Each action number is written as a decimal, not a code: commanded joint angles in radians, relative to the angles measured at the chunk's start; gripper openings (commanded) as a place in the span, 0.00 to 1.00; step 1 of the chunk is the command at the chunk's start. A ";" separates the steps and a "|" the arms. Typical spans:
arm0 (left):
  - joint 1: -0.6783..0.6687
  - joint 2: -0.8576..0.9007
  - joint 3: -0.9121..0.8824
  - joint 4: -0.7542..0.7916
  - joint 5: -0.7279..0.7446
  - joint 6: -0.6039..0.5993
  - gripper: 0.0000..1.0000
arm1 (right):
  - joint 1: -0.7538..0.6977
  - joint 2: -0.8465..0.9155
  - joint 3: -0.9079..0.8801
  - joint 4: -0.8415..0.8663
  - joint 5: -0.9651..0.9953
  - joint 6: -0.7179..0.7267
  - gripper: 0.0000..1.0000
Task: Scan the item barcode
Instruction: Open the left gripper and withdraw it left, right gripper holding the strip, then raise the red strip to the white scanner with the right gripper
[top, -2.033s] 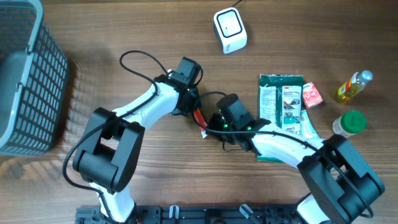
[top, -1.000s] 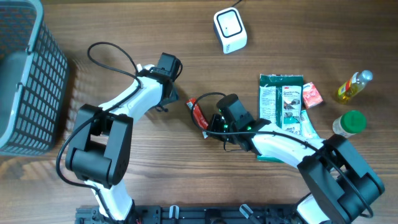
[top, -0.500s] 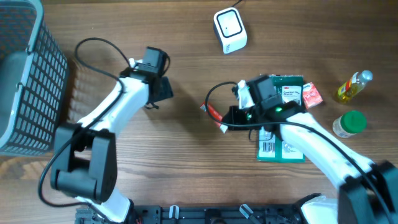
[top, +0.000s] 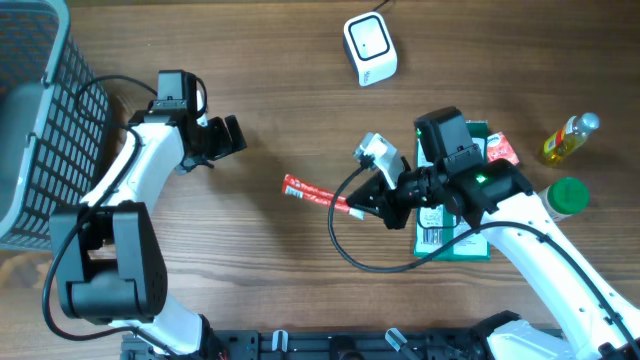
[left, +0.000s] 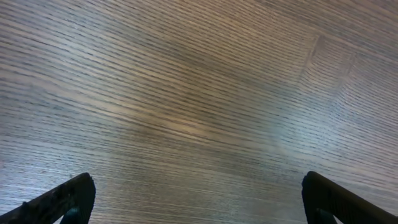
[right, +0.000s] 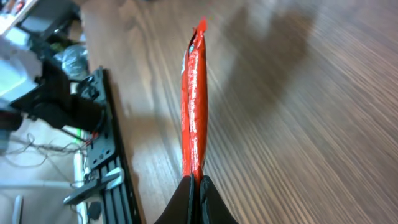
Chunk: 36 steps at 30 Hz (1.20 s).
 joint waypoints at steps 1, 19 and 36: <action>0.003 -0.003 -0.013 0.003 0.029 0.026 1.00 | 0.000 -0.015 0.016 -0.001 -0.035 -0.075 0.04; 0.003 -0.003 -0.013 0.003 0.029 0.026 1.00 | 0.000 0.232 0.833 -0.459 0.816 0.042 0.04; 0.003 -0.003 -0.013 0.003 0.029 0.026 1.00 | 0.020 0.773 0.836 0.062 1.418 -0.210 0.04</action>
